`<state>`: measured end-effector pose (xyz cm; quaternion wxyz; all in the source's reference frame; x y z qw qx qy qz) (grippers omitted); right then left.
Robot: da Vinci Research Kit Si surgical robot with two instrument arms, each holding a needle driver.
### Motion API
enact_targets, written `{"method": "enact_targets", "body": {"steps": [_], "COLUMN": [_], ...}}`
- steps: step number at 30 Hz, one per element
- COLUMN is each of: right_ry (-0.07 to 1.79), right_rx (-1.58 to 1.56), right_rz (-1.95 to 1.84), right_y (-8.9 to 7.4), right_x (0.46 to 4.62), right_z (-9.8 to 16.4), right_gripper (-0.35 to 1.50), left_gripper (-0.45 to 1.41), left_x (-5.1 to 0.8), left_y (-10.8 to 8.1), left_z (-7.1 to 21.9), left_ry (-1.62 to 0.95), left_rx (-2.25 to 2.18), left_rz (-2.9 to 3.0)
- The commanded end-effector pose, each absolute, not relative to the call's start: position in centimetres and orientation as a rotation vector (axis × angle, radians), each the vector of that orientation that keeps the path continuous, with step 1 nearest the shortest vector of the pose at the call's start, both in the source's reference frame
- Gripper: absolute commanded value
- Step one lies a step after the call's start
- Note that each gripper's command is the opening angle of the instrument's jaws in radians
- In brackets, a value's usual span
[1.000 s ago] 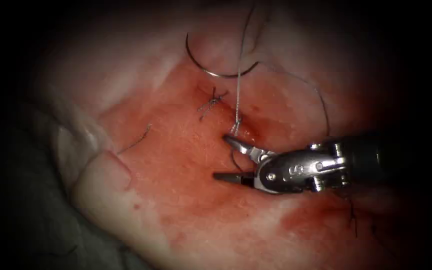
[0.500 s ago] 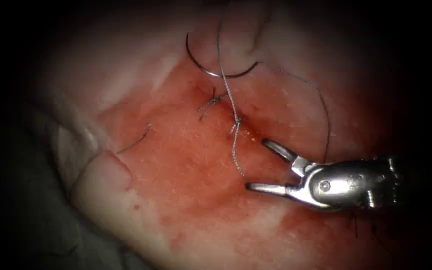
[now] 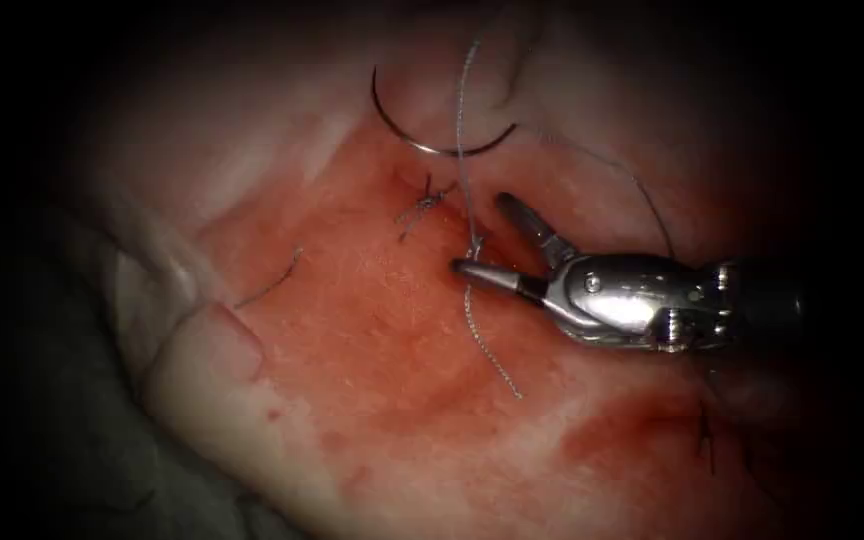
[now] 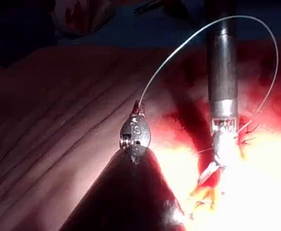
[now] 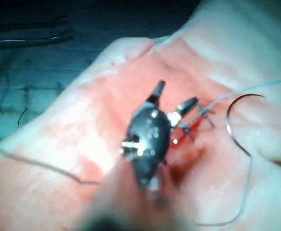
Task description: Wound Closure
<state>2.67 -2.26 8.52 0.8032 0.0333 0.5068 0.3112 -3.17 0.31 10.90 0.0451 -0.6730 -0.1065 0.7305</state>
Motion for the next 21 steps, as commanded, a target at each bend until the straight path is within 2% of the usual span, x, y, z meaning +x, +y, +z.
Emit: {"method": "enact_targets", "body": {"steps": [1, 12, 21], "right_ry": [1.084, 1.069, 1.08], "right_rx": [0.069, 0.06, 0.109], "right_rz": [0.669, 0.679, 0.679], "right_y": [-2.24, -2.05, -2.07], "right_x": [2.77, 2.83, 3.04], "right_z": [8.62, 8.9, 9.08], "right_gripper": [1.43, 1.43, 1.43], "left_gripper": [-0.45, -0.45, -0.45], "left_x": [-3.24, -3.25, -3.26], "left_y": [0.31, 0.11, 0.04], "left_z": [10.91, 10.73, 10.63], "left_ry": [-0.328, -0.375, -0.392], "left_rx": [-2.06, -2.083, -2.101], "left_rz": [2.23, 2.235, 2.224]}}
